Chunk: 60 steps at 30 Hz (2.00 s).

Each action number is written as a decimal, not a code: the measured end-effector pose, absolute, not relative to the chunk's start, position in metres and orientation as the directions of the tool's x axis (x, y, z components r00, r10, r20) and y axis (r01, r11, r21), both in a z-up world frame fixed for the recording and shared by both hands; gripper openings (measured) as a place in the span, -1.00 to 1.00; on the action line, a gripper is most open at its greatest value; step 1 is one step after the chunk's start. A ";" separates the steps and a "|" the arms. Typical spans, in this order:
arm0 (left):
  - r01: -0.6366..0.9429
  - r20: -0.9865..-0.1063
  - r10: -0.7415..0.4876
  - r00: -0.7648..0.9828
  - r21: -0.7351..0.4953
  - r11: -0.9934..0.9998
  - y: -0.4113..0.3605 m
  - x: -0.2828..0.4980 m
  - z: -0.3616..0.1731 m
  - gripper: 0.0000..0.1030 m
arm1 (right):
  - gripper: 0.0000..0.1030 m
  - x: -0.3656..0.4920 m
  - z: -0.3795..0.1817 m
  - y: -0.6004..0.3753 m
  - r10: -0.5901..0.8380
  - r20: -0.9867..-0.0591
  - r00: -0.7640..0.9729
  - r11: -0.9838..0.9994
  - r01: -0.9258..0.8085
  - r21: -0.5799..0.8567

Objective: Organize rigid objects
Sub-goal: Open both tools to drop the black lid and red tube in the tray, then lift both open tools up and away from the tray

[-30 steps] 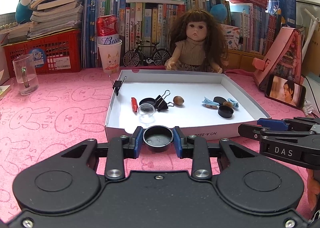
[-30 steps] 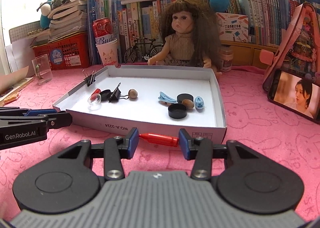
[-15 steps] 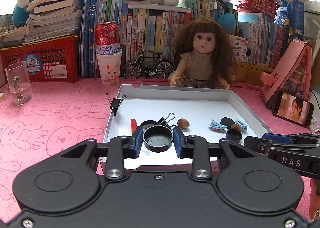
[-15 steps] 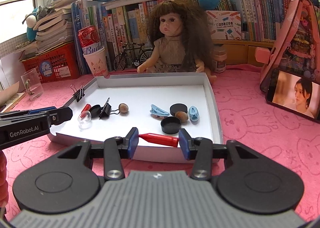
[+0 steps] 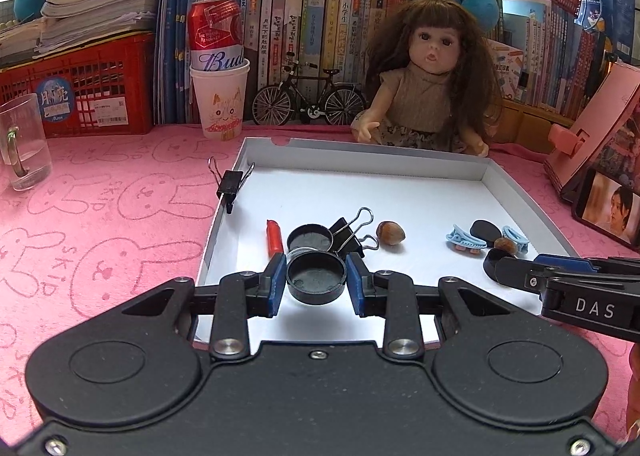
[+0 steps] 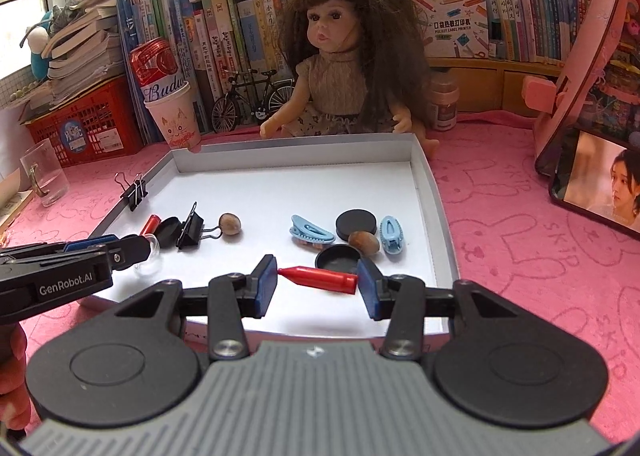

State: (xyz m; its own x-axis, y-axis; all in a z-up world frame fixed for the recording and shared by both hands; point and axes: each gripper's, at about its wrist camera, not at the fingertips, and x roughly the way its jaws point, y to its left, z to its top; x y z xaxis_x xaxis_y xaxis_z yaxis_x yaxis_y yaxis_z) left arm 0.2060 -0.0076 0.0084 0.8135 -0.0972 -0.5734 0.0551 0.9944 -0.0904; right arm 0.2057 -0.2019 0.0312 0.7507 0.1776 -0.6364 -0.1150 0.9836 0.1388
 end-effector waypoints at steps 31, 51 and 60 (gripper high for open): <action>0.030 -0.568 -0.066 0.820 -0.072 0.997 -0.012 0.230 0.001 -0.18 | 0.03 0.233 0.018 -0.197 0.138 -0.651 0.747 0.989 -0.068 0.132; 0.088 -0.534 -0.099 0.839 -0.046 0.995 -0.016 0.191 0.029 0.54 | 0.68 0.205 0.042 -0.199 0.104 -0.612 0.784 0.993 -0.042 0.115; 0.092 -0.521 -0.116 0.846 -0.072 0.993 -0.009 0.156 0.031 0.59 | 0.73 0.173 0.043 -0.201 0.079 -0.604 0.793 0.995 -0.031 0.090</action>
